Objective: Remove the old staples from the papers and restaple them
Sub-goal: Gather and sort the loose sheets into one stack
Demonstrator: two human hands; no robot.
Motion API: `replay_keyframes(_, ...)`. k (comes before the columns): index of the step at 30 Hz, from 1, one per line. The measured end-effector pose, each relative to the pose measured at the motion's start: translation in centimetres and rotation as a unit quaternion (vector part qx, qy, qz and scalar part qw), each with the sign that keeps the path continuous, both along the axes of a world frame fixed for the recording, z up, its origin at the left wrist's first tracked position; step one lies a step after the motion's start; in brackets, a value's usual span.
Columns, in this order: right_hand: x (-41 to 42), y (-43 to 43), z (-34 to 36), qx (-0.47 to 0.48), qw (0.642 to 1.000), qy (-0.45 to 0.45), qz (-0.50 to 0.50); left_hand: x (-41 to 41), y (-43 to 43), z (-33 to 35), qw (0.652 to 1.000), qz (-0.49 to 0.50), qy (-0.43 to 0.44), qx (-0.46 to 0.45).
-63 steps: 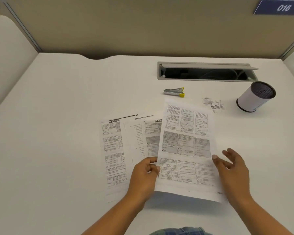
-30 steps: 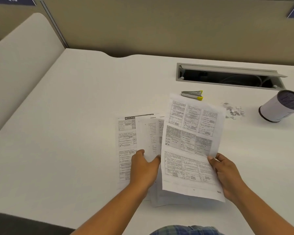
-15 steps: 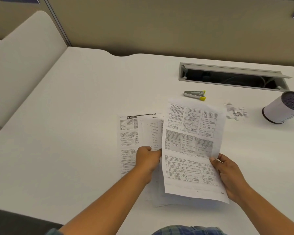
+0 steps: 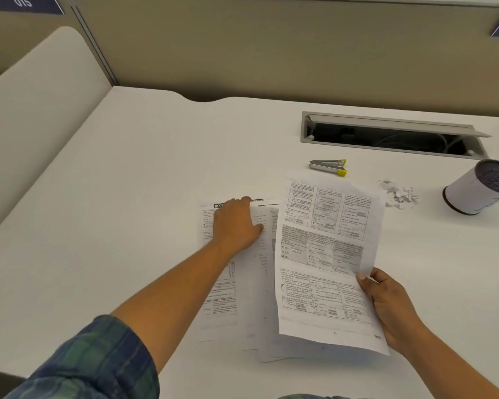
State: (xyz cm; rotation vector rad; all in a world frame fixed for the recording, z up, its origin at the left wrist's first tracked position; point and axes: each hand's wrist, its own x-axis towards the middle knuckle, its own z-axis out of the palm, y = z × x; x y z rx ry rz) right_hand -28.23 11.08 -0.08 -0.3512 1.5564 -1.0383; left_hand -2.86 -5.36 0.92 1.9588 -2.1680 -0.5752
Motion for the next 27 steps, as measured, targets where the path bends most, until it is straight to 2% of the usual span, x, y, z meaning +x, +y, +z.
replay_keyframes(3, 0.0, 0.0, 0.1, 0.001, 1.0, 0.003, -0.001, -0.1, -0.9, 0.2, 0.999, 0.039, 0.032, 0.009)
replay_keyframes(5, 0.0, 0.0, 0.1, 0.004, 1.0, 0.003, 0.001, -0.3, -1.2, 0.5, 0.985, 0.097, 0.132, 0.056)
replay_keyframes(7, 0.0, -0.1, 0.1, 0.005, 1.0, 0.0, -0.002, -0.7, -1.0, 1.3, 0.94, 0.175, 0.273, 0.109)
replay_keyframes(9, -0.1, -0.1, 0.1, 0.007, 1.0, -0.004, -0.005, -1.1, -0.3, 1.9, 0.89, 0.212, 0.37, 0.163)
replay_keyframes(12, -0.1, 0.0, 0.1, 0.01, 1.0, -0.004, -0.004, -1.3, 2.5, 2.1, 0.838, 0.205, 0.448, 0.236)
replay_keyframes(14, -0.2, -0.1, 0.1, 0.012, 1.0, -0.003, -0.005, -1.5, 4.8, 2.2, 0.818, 0.2, 0.474, 0.257)
replay_keyframes(16, -0.2, -0.1, 0.1, 0.016, 1.0, -0.006, -0.008, -1.7, 7.5, 1.9, 0.815, 0.194, 0.482, 0.257)
replay_keyframes(19, -0.2, -0.1, 0.2, 0.015, 1.0, -0.007, -0.01, -2.7, 11.8, 1.1, 0.851, 0.182, 0.454, 0.19)
replay_keyframes(20, -0.1, -0.1, 0.2, 0.014, 1.0, -0.006, -0.009, -3.0, 12.9, 0.9, 0.853, 0.187, 0.454, 0.176)
replay_keyframes(22, 0.1, -0.1, 0.3, 0.012, 1.0, -0.004, -0.01, -3.5, 13.9, 0.9, 0.823, 0.226, 0.486, 0.19)
replay_keyframes(24, 0.3, -0.2, 0.7, 0.013, 1.0, -0.003, -0.017, -3.4, 13.8, 0.9, 0.813, 0.242, 0.492, 0.193)
replay_keyframes(27, -0.1, -0.2, 2.2, 0.003, 0.999, 0.024, -0.023, -2.5, 12.9, 1.7, 0.845, 0.206, 0.47, 0.153)
